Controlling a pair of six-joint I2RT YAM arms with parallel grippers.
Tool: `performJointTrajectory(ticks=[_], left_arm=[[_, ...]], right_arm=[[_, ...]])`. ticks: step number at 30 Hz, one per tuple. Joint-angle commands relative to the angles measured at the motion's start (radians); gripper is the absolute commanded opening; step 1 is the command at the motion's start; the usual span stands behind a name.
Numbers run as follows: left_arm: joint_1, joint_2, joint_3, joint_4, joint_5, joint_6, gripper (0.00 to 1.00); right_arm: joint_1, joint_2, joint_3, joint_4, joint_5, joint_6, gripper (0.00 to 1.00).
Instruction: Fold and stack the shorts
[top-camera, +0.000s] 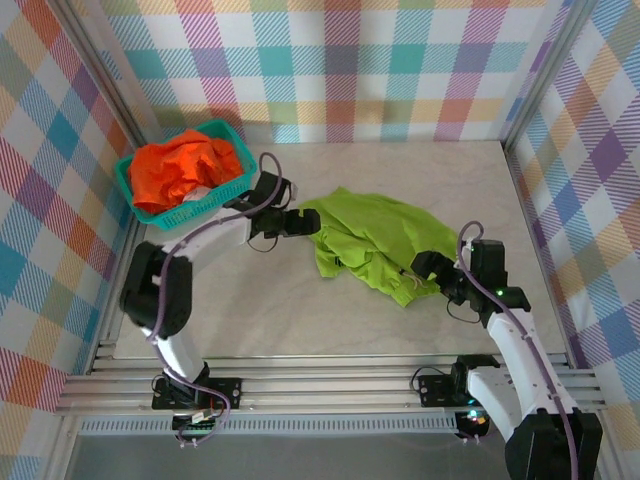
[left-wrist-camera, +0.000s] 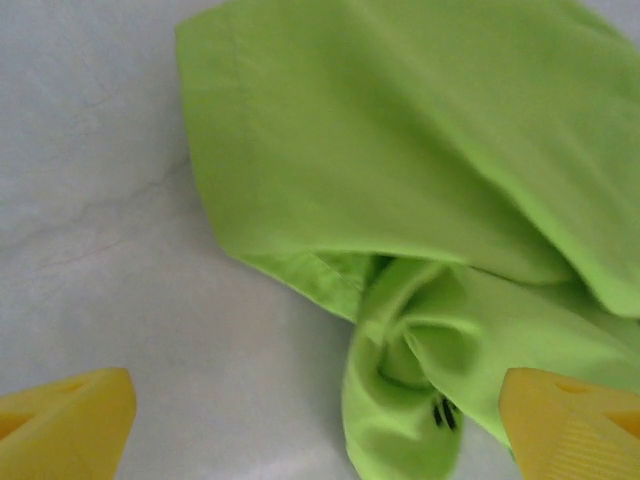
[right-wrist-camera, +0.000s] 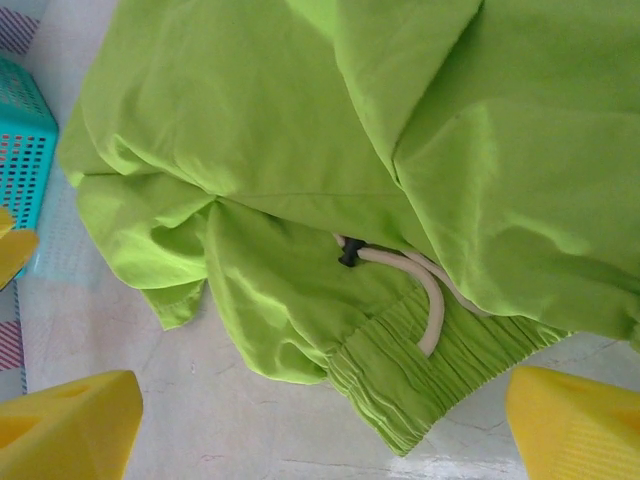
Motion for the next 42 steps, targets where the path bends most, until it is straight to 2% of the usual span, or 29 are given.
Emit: performJointTrajectory(ticks=[1, 5, 8, 11, 13, 15, 20, 22, 24, 27, 34, 38, 42], left_arm=[[-0.006, 0.103, 0.078, 0.072, -0.004, 0.002, 0.93], [-0.005, 0.217, 0.16, 0.072, -0.048, 0.004, 0.92], [-0.004, 0.284, 0.212, 0.073, -0.046, 0.002, 0.85], [-0.004, 0.32, 0.244, 0.072, -0.043, -0.003, 0.73], [-0.004, 0.325, 0.25, 0.073, -0.069, -0.008, 0.59], [-0.001, 0.318, 0.256, 0.068, -0.081, -0.01, 0.45], [0.003, 0.223, 0.252, 0.058, -0.101, -0.001, 0.19], [0.008, 0.148, 0.25, 0.041, -0.127, 0.009, 0.12], [0.022, 0.075, 0.252, 0.016, -0.144, 0.02, 0.06], [0.048, -0.033, 0.27, -0.038, -0.169, 0.041, 0.03], [0.113, -0.189, 0.385, -0.177, -0.232, 0.091, 0.0], [0.149, -0.163, 0.524, -0.243, -0.252, 0.113, 0.01], [0.172, -0.028, 0.687, -0.311, -0.226, 0.13, 0.08]], right_arm=[[0.042, 0.028, -0.036, 0.026, -0.013, 0.054, 0.92], [0.124, 0.064, -0.052, 0.033, 0.043, 0.094, 0.92], [0.176, 0.101, -0.077, 0.072, 0.08, 0.127, 0.91], [0.211, 0.153, -0.084, 0.123, 0.088, 0.158, 0.88], [0.236, 0.19, -0.082, 0.153, 0.109, 0.168, 0.82], [0.248, 0.231, -0.077, 0.181, 0.125, 0.173, 0.7], [0.252, 0.307, -0.028, 0.203, 0.164, 0.147, 0.35], [0.251, 0.308, 0.009, 0.164, 0.201, 0.102, 0.21], [0.251, 0.293, 0.045, 0.114, 0.243, 0.057, 0.13], [0.248, 0.243, 0.096, 0.038, 0.324, -0.011, 0.0], [0.24, 0.154, 0.256, -0.153, 0.429, -0.147, 0.0], [0.239, 0.115, 0.33, -0.26, 0.438, -0.197, 0.0], [0.24, 0.059, 0.302, -0.304, 0.367, -0.217, 0.0]])
